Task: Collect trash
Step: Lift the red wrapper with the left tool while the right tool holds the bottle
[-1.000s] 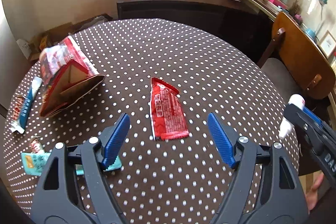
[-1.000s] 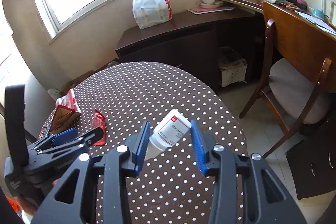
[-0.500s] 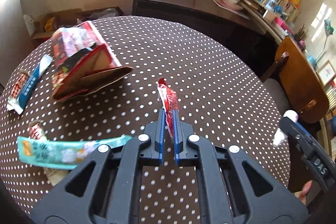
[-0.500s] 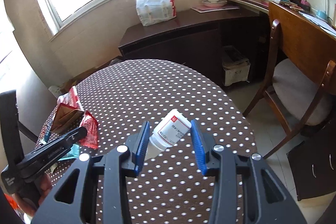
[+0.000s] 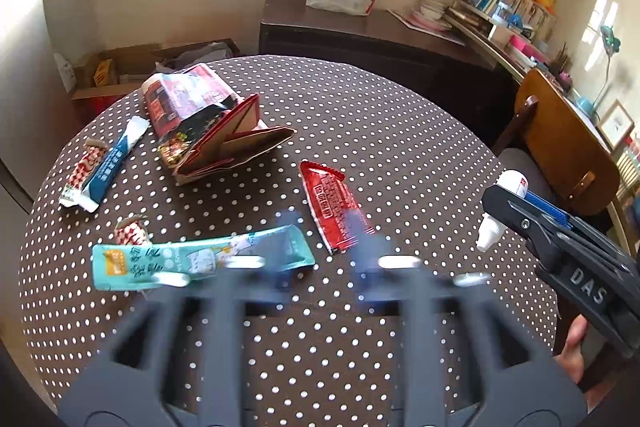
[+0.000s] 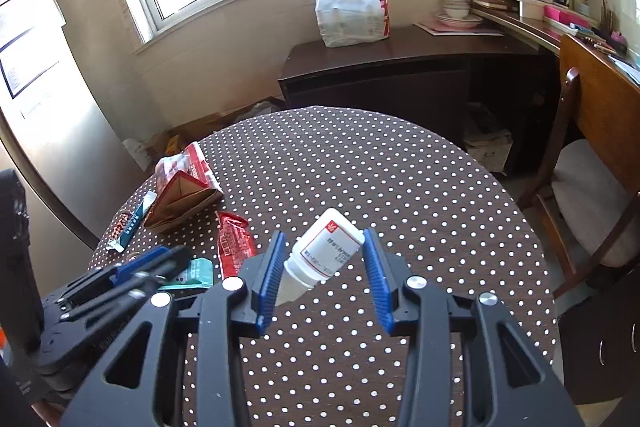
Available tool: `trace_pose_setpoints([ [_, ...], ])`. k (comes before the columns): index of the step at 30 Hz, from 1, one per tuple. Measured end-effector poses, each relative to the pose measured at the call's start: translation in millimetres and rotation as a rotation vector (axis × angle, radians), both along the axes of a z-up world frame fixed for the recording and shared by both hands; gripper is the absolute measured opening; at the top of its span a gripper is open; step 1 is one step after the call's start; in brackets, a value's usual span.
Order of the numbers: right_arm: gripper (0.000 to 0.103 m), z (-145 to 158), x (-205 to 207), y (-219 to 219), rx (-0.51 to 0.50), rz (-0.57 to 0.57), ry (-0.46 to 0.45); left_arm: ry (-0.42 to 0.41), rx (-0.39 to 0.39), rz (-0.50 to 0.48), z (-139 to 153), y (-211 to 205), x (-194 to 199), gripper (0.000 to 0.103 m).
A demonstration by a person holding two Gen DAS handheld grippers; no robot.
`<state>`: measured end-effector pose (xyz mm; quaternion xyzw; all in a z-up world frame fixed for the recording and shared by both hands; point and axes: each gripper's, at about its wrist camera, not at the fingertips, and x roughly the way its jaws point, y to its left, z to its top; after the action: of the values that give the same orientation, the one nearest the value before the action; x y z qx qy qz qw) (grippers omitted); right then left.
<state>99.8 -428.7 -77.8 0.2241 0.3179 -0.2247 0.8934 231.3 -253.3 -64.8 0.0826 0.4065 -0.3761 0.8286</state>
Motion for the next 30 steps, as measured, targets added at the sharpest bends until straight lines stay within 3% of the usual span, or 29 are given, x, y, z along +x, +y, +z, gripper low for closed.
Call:
trace_pose_setpoints([
  [4, 0.039, -1.9, 0.5, -9.7, -0.006, -0.018, 0.010, -0.019, 0.052, -0.014, -7.7, -23.0, 2.8, 0.066],
  [10, 0.039, -5.8, 2.8, -33.0, -0.014, -0.046, 0.023, 0.017, 0.137, 0.022, -27.8, -50.7, 21.3, 0.064],
  [12, 0.039, -7.8, 4.0, -37.7, -0.011, -0.052, 0.027, 0.022, 0.163, 0.028, -32.8, -58.4, 25.0, 0.049],
  [14, 0.039, -11.3, 6.8, -46.1, -0.009, -0.062, 0.035, 0.021, 0.154, 0.028, -33.6, -62.0, 27.3, 0.028],
  [15, 0.039, -12.2, 7.6, -47.9, -0.006, -0.065, 0.037, 0.026, 0.153, 0.029, -33.9, -63.3, 29.1, 0.028],
  [20, 0.039, -20.1, 10.1, -58.8, 0.013, -0.078, 0.047, -0.003, 0.137, 0.045, -29.9, -58.7, 27.0, 0.006],
  [30, 0.039, -9.2, 12.4, -39.4, -0.002, -0.044, 0.021, -0.034, 0.110, 0.053, -15.1, -42.1, 18.9, 0.005],
])
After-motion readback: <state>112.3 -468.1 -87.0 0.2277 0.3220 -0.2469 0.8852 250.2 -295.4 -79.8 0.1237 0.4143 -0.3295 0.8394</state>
